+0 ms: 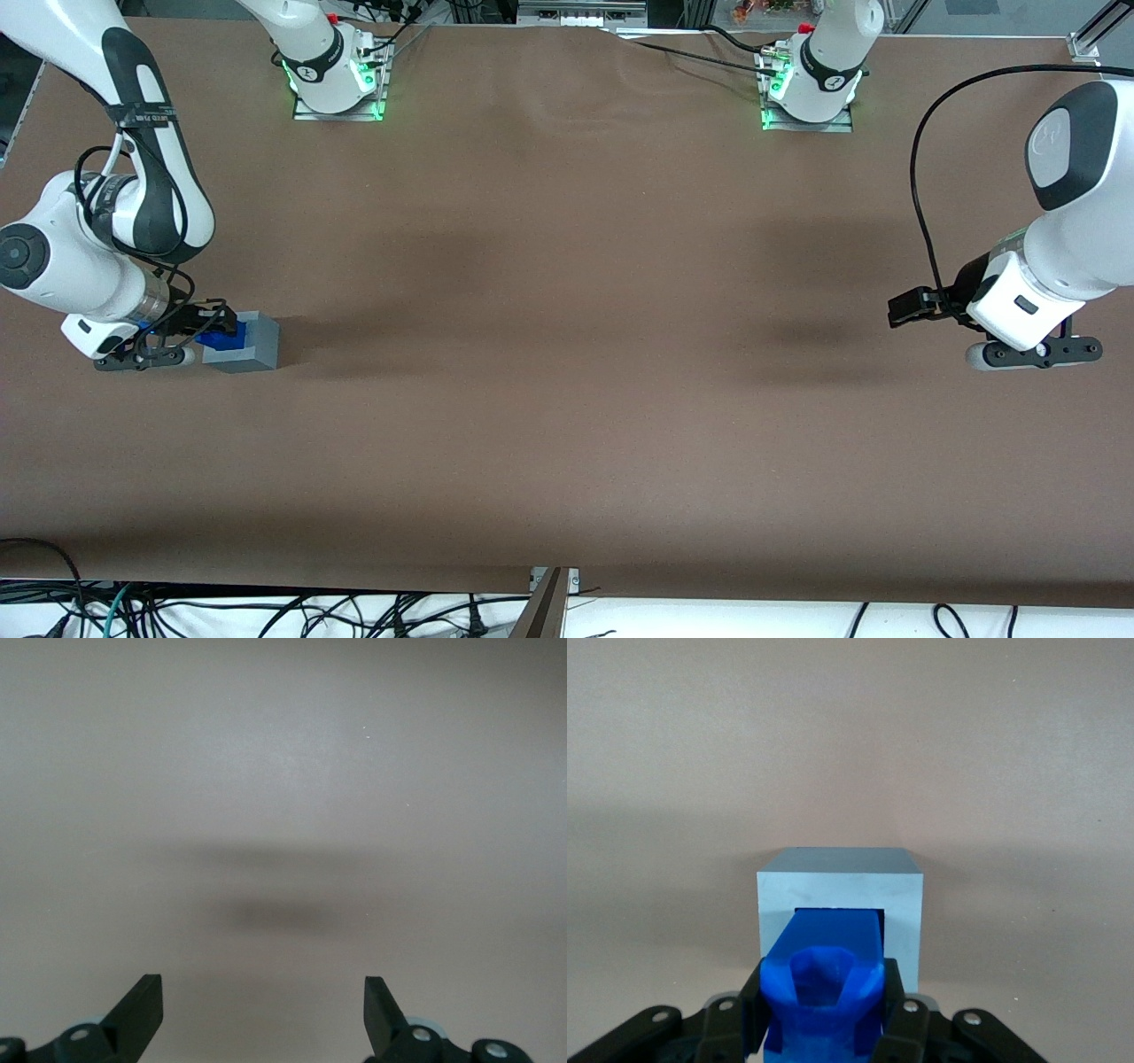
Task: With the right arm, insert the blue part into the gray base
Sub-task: 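Lower the blue block into the gray base's hole, then open the right gripper to release the blue block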
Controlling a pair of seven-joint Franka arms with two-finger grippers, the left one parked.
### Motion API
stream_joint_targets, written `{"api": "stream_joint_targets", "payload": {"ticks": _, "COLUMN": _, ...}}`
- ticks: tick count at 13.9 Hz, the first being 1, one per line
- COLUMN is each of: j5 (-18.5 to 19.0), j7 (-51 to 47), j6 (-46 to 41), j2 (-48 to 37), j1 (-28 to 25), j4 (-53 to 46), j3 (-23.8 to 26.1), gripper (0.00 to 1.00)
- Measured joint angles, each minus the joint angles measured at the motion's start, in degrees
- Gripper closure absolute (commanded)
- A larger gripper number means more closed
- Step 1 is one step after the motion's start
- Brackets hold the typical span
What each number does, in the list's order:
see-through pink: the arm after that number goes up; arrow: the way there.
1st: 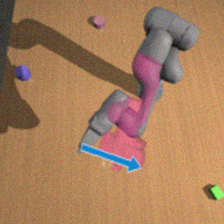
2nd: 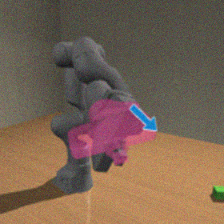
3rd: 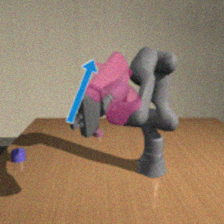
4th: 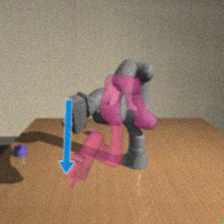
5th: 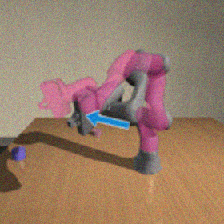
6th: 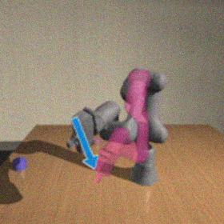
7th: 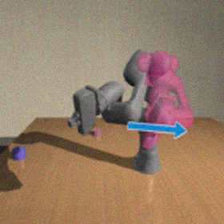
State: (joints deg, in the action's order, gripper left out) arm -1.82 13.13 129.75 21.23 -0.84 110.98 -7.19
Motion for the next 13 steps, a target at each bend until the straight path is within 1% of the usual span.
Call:
{"api": "stream_joint_targets", "payload": {"ticks": 4, "j5": 0.0, "j7": 0.0, "j6": 0.1, "j2": 0.0, "j1": 0.0, "j4": 0.0, "j3": 0.0, "gripper": 0.82}}
{"api": "stream_joint_targets", "payload": {"ticks": 5, "j5": -0.1, "j7": 0.0, "j6": 0.1, "j2": 0.0, "j1": 0.0, "j4": 0.0, "j3": 0.0, "gripper": 0.69}}
{"api": "stream_joint_targets", "payload": {"ticks": 6, "j5": -0.1, "j7": 0.0, "j6": 0.2, "j2": 0.0, "j1": 0.0, "j4": 0.0, "j3": 0.0, "gripper": 0.37}}
{"api": "stream_joint_targets", "payload": {"ticks": 7, "j5": -0.1, "j7": 0.0, "j6": 0.2, "j2": 0.1, "j1": 0.0, "j4": 0.0, "j3": 0.0, "gripper": 0.07}}
{"api": "stream_joint_targets", "payload": {"ticks": 8, "j5": -0.1, "j7": 0.0, "j6": 0.3, "j2": 0.1, "j1": 0.0, "j4": 0.0, "j3": 0.0, "gripper": 0.02}}
{"api": "stream_joint_targets", "payload": {"ticks": 13, "j5": -0.2, "j7": 0.0, "j6": 1.4, "j2": 0.3, "j1": 0.0, "j4": -0.4, "j3": 0.0, "gripper": 0.01}}
